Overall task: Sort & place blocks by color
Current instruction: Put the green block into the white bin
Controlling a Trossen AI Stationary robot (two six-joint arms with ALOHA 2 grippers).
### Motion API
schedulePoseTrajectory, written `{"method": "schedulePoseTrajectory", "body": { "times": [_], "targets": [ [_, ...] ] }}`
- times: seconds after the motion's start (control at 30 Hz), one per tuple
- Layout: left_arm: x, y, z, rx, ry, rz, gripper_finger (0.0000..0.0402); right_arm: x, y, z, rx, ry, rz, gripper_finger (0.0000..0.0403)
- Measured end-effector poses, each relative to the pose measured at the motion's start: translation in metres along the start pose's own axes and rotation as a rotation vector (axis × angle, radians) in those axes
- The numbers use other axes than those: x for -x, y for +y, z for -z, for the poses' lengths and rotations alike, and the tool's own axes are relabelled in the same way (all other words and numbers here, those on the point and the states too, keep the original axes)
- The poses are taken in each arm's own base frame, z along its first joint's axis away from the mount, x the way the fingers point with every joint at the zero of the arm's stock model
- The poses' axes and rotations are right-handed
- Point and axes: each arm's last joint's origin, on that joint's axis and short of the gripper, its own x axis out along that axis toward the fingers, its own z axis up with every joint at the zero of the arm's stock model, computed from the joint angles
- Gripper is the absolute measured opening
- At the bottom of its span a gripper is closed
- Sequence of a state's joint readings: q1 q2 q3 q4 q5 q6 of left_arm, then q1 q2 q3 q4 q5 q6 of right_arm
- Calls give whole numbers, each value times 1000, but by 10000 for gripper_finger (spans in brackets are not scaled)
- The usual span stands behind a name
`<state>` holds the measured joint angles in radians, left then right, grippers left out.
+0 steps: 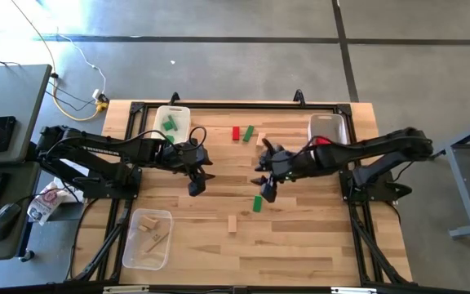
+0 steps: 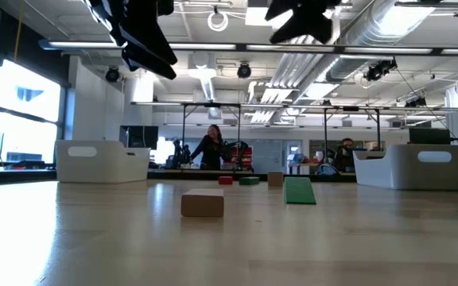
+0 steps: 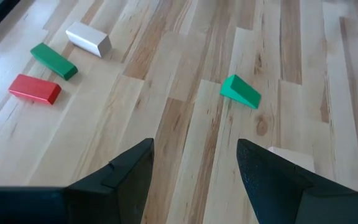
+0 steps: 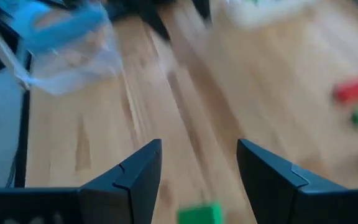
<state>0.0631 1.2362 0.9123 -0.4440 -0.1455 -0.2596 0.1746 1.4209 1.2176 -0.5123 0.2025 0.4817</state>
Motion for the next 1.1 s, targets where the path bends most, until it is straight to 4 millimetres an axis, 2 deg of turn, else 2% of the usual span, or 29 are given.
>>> {"method": "schedulePoseTrajectory", "body": {
  "times": [0.2, 0.37, 0.87, 1.1],
  "targets": [
    [0, 0, 0, 3, 0, 0, 216, -17, -2, 15, -287, 179, 65, 194],
    [0, 0, 0, 27, -3, -10, 216, -31, 0, 27, -406, 272, 106, 194],
    [0, 2, -1, -5, -21, -80, 216, -86, 5, 65, -549, 429, 280, 194],
    [0, 2, -1, -14, -20, -80, 216, -106, 2, 78, -597, 434, 375, 194]
  ]
}}
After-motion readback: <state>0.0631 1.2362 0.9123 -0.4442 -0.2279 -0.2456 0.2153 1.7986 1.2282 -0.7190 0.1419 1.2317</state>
